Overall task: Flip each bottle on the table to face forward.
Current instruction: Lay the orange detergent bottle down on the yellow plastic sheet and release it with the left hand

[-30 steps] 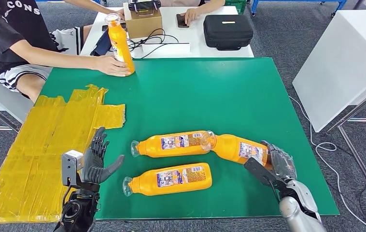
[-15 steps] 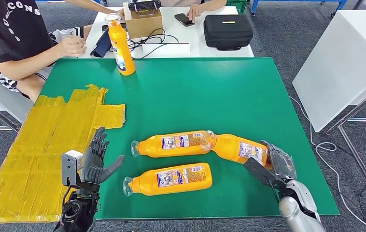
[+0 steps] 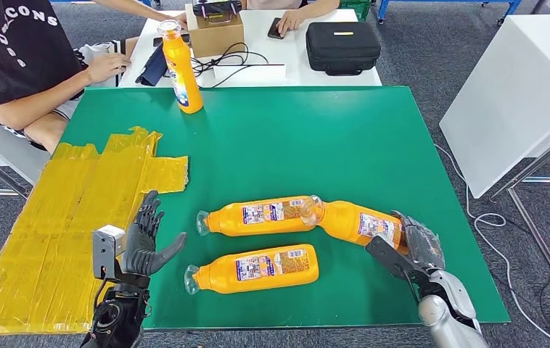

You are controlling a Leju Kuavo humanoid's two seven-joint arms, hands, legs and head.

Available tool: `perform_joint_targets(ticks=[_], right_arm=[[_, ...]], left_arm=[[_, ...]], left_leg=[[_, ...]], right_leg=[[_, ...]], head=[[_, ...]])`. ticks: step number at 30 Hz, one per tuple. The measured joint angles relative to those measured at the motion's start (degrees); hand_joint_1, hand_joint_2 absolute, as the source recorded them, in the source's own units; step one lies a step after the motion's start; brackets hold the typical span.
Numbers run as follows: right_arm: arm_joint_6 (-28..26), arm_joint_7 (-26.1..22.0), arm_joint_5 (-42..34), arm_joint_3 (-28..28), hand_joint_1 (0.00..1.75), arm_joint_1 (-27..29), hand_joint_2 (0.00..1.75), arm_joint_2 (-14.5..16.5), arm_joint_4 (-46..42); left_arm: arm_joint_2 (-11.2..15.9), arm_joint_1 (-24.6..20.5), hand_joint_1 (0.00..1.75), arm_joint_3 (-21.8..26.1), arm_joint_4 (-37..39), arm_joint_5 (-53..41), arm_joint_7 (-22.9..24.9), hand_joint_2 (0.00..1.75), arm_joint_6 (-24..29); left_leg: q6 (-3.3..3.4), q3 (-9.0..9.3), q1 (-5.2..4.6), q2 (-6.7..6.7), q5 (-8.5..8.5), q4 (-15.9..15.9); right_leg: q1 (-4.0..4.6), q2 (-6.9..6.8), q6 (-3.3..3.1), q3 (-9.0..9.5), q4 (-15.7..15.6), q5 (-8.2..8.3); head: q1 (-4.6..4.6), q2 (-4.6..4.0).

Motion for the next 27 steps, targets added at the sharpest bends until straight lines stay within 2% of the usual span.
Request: perform_joint_targets(ticks=[12,14,16,18,20,23,27], right_arm=[[-0.07,-0.1,-0.08,-0.18,1.75,0.08,1.75,0.04,-0.03],[-1.71,-2.3,-2.25,-0.54,1.75,0.64,1.75,0.87,-1.12],[-6.45,-8.49,-6.35,-1.18,1.75,2.79,1.75,3.72,-6.69],[-11.14,-13.44,-6.98,-0.49,1.75,4.84,1.75,7.58,-15.73],[-13.09,-12.47,-5.06,1.53,1.75,5.48,1.75,9.96,-22.66],[-14.5,-9.26,-5.45,2.99,1.75,6.24,1.75,11.13,-28.42],[-15.41,-10.58,-6.86,3.37,1.75,6.94,1.75,11.84,-32.56]], left_arm=[[0.01,0.0,0.0,0.01,0.0,-0.02,-0.02,1.75,0.0],[-0.01,0.23,0.0,0.01,-0.38,-0.6,-0.39,1.75,-0.51],[-0.25,1.47,0.0,-0.03,-2.49,-2.23,-0.12,1.75,-1.41],[-0.77,3.0,0.0,-0.4,-5.81,-3.81,1.42,1.75,-1.87],[-1.27,3.58,0.0,-1.11,-8.21,-4.39,2.57,1.75,-1.96],[-1.67,4.21,0.0,-1.66,-10.14,-4.42,3.02,1.75,-1.92],[-1.79,4.58,0.0,-1.74,-11.29,-4.32,3.08,1.75,-1.83]], left_leg=[[0.0,-0.01,0.0,0.0,0.0,0.0],[0.0,-0.06,0.0,-0.04,0.01,0.0],[-0.01,-0.21,0.0,0.0,0.02,0.0],[-0.01,-0.3,-0.02,0.25,0.01,0.01],[-0.03,-0.31,0.0,0.29,0.0,0.01],[-0.07,-0.37,0.03,0.01,0.02,-0.01],[-0.08,-0.37,0.01,0.1,0.03,-0.02]], right_leg=[[0.0,0.0,0.0,0.0,0.0,0.0],[0.01,-0.01,0.0,0.0,0.02,0.0],[0.03,0.07,0.0,-0.15,0.11,0.01],[0.02,0.33,-0.01,-0.42,0.19,0.01],[0.02,0.37,-0.03,-0.53,0.21,-0.01],[0.04,0.05,-0.12,-0.49,0.21,-0.09],[0.01,0.11,-0.15,-0.5,0.23,-0.08]], head=[[0.0,0.0],[0.03,0.0],[0.08,0.0],[0.01,0.0],[-0.05,0.0],[-0.02,0.0],[-0.02,0.0]])
